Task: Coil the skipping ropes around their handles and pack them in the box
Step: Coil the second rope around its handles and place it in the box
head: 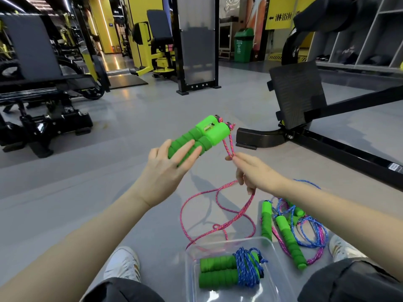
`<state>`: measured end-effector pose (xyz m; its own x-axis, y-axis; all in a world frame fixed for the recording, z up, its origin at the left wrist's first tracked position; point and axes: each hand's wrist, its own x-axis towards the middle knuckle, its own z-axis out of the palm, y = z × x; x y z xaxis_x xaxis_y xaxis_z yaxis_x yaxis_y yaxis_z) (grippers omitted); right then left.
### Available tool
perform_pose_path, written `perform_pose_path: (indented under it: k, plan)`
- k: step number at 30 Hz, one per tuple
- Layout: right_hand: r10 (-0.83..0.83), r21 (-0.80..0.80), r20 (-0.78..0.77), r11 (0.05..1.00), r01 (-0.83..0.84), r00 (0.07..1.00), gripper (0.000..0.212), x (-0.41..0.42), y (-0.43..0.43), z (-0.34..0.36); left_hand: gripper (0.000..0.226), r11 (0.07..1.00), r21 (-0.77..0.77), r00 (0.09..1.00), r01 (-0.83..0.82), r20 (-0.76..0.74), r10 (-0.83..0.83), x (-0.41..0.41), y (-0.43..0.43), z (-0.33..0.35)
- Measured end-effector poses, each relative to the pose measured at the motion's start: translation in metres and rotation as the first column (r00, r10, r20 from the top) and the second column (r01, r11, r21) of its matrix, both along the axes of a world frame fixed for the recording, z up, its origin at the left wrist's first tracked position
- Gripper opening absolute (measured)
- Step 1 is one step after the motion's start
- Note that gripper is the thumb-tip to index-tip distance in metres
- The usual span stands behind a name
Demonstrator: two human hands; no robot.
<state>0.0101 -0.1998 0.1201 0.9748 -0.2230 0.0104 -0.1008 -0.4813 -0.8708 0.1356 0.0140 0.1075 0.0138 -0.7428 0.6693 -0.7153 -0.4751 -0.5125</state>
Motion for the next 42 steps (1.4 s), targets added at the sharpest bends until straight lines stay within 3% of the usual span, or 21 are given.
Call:
perform_pose_path:
  k: [2, 4, 8, 10, 13, 15, 18, 20, 22, 24, 27, 29, 31, 33, 36, 42]
  plan:
    - [0.029, -0.212, -0.022, 0.977, -0.033, 0.999, 0.024, 0.002, 0.009, 0.0, 0.061, 0.999, 0.041, 0.999, -0.015, 0.034, 0.014, 0.0, -0.003, -0.002]
    - [0.072, -0.27, -0.091, 0.958, -0.094, 0.993, 0.024, 0.0, 0.012, 0.005, 0.062, 0.994, 0.11, 0.998, -0.024, 0.063, 0.017, 0.0, -0.004, -0.004]
    - [0.162, -0.17, -0.21, 0.965, -0.199, 0.964, 0.02, -0.005, 0.002, 0.027, 0.062, 0.971, 0.225, 0.996, -0.076, 0.063, 0.063, 0.001, 0.004, -0.009]
    - [0.197, -0.125, -0.225, 0.965, -0.229, 0.954, 0.011, -0.005, -0.007, 0.038, 0.062, 0.963, 0.257, 0.996, -0.079, 0.06, 0.065, -0.001, 0.004, -0.007]
    - [0.23, -0.117, -0.217, 0.959, -0.259, 0.949, 0.015, 0.001, -0.012, 0.049, 0.057, 0.959, 0.274, 0.994, -0.073, 0.094, 0.049, -0.004, 0.0, 0.003]
    - [0.196, -0.277, -0.148, 0.933, -0.231, 0.969, 0.018, 0.01, -0.011, 0.057, 0.051, 0.956, 0.279, 0.986, -0.088, 0.158, 0.044, 0.001, -0.002, 0.013]
    - [0.101, -0.478, 0.136, 0.878, -0.024, 0.985, 0.02, 0.041, -0.016, 0.088, 0.054, 0.965, 0.202, 0.963, -0.166, 0.242, 0.115, 0.022, -0.005, 0.046]
    - [0.052, -0.549, 0.337, 0.822, 0.151, 0.94, 0.023, 0.062, -0.024, 0.122, 0.054, 0.954, 0.134, 0.939, -0.269, 0.258, 0.229, 0.035, -0.005, 0.075]
    - [0.05, -0.616, 0.422, 0.748, 0.246, 0.905, 0.024, 0.074, -0.033, 0.15, 0.059, 0.944, 0.078, 0.924, -0.322, 0.246, 0.295, 0.041, -0.004, 0.095]
    - [0.044, -0.691, 0.364, 0.682, 0.238, 0.93, 0.024, 0.076, -0.038, 0.158, 0.061, 0.939, 0.051, 0.919, -0.34, 0.228, 0.321, 0.042, -0.004, 0.1]
    - [0.022, -0.823, 0.067, 0.566, 0.043, 0.997, 0.027, 0.067, -0.033, 0.13, 0.062, 0.951, 0.049, 0.934, -0.305, 0.209, 0.289, 0.045, -0.004, 0.079]
    - [0.014, -0.808, -0.124, 0.579, -0.109, 0.992, 0.027, 0.057, -0.026, 0.102, 0.061, 0.966, 0.063, 0.949, -0.252, 0.212, 0.233, 0.045, -0.005, 0.062]
    - [0.025, -0.79, -0.216, 0.583, -0.19, 0.976, 0.027, 0.047, -0.019, 0.081, 0.059, 0.976, 0.086, 0.962, -0.201, 0.204, 0.18, 0.043, -0.006, 0.047]
    - [0.047, -0.767, -0.262, 0.597, -0.238, 0.964, 0.03, 0.041, -0.011, 0.069, 0.054, 0.982, 0.082, 0.97, -0.169, 0.193, 0.151, 0.04, -0.009, 0.035]
    - [0.072, -0.678, -0.283, 0.69, -0.252, 0.957, 0.037, 0.037, -0.002, 0.062, 0.051, 0.986, 0.083, 0.979, -0.146, 0.152, 0.132, 0.038, -0.013, 0.022]
    - [0.171, -0.546, -0.224, 0.793, -0.269, 0.959, 0.032, 0.035, -0.001, 0.063, 0.053, 0.946, 0.304, 0.985, -0.112, 0.163, 0.064, 0.02, -0.007, 0.009]
